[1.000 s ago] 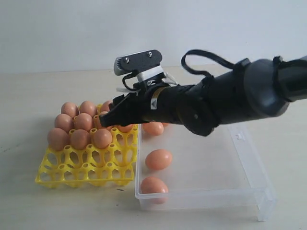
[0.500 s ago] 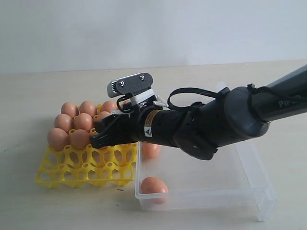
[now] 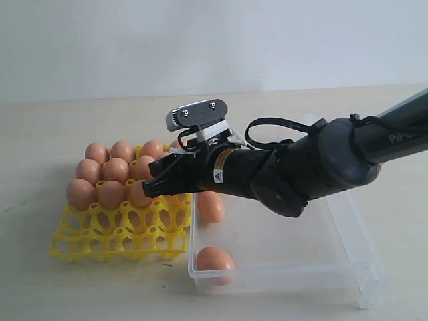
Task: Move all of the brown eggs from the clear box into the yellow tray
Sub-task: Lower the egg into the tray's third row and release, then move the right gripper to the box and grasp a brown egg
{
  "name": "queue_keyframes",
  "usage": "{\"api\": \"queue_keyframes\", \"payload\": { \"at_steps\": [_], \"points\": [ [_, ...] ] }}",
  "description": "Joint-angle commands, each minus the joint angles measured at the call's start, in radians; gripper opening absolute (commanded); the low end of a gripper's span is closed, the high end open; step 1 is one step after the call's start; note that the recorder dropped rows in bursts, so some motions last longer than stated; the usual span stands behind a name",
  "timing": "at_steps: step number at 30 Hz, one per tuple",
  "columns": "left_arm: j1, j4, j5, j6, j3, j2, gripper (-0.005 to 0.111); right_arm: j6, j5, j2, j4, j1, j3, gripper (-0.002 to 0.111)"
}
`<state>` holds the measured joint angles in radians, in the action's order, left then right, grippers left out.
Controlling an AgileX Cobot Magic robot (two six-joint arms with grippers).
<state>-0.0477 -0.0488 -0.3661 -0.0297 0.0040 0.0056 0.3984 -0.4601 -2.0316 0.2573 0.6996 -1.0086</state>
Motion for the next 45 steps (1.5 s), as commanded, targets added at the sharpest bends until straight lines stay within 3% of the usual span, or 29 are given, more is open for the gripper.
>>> {"api": "queue_keyframes", "payload": {
  "at_steps": [1,5,10,16,25,33,39,45],
  "points": [
    [0.009,-0.006,0.012,0.002,-0.004,-0.006,0.000,0.012,-0.004,-0.027,0.015,-0.008,-0.041,0.027],
    [0.009,-0.006,0.012,0.002,-0.004,-0.006,0.000,0.017,0.060,-0.047,0.015,-0.008,-0.081,0.047],
    [0.009,-0.006,0.012,0.002,-0.004,-0.006,0.000,0.017,0.092,-0.047,0.015,-0.008,-0.095,0.059],
    [0.009,-0.006,0.012,0.002,-0.004,-0.006,0.000,0.014,0.182,0.063,0.034,-0.001,-0.095,0.060],
    [0.009,-0.006,0.012,0.002,-0.004,-0.006,0.000,-0.014,0.509,0.292,-0.002,-0.027,-0.095,0.059],
    [0.009,-0.006,0.012,0.002,-0.004,-0.006,0.000,-0.040,0.670,0.247,-0.048,-0.172,-0.133,0.059],
    [0.009,-0.006,0.012,0.002,-0.004,-0.006,0.000,-0.285,0.901,0.138,-0.147,-0.196,-0.302,0.059],
    [0.009,-0.006,0.012,0.002,-0.004,-0.006,0.000,-0.448,0.977,0.012,-0.311,-0.196,-0.458,0.059]
  ]
}}
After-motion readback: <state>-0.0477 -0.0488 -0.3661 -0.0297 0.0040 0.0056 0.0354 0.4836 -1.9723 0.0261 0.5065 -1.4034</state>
